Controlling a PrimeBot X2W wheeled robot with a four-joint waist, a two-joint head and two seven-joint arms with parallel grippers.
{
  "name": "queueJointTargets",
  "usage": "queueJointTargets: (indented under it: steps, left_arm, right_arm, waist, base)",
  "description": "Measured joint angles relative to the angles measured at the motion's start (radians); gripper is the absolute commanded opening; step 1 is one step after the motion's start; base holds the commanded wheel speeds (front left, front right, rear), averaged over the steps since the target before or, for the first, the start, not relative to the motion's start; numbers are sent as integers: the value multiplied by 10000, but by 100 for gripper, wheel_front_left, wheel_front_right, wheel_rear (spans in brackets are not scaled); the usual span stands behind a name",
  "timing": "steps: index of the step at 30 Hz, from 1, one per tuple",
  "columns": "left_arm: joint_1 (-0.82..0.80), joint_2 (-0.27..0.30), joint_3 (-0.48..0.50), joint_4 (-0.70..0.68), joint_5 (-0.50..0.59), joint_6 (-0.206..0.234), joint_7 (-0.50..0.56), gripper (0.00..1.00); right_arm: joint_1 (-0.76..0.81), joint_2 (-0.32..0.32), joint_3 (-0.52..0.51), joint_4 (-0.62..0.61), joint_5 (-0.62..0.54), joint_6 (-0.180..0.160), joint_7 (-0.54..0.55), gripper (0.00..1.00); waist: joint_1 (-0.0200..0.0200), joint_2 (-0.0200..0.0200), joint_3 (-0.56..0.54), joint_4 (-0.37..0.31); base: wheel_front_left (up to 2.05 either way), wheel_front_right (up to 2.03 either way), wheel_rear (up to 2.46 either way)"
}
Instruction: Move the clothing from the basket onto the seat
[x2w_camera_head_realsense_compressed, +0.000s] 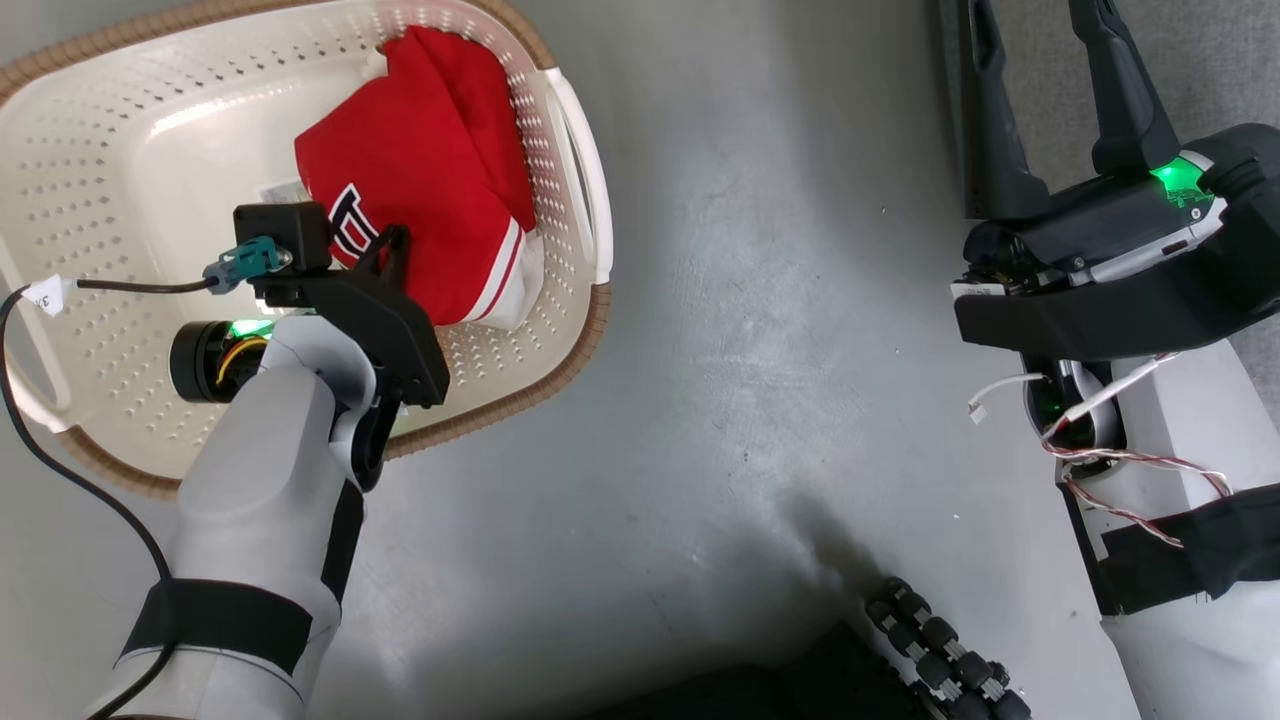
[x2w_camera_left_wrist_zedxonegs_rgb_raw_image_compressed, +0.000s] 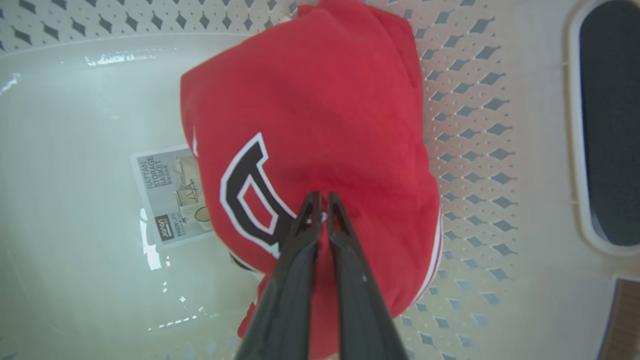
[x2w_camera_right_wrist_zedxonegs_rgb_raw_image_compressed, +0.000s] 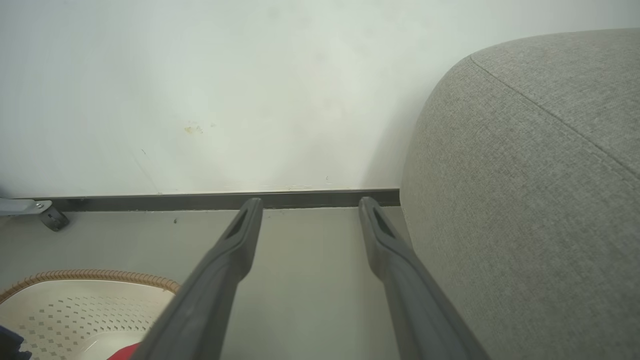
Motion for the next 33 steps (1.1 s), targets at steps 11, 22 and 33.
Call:
queueJointTargets:
  steps: [11, 22, 33]
  left_arm:
    - [365, -59, -249, 88, -88, 0, -708, 0]
    - [814, -125, -531, 46, -451, 0, -1369, 0]
    - [1357, -163, -836, -234, -673, 0, -1668, 0]
  right_arm:
    - [-12, 12, -119, 372, 0, 0, 0, 100]
    - [-12, 12, -150, 721, 0, 29, 0, 100]
    - [25, -8, -186, 1223, 0, 46, 0, 100]
  waist:
    - [0, 0, -768, 158]
    - [0, 0, -1719, 390]
    - [1, 0, -2951, 613]
  base:
    - [0, 0, 0]
    - [0, 0, 0]
    - [0, 0, 0]
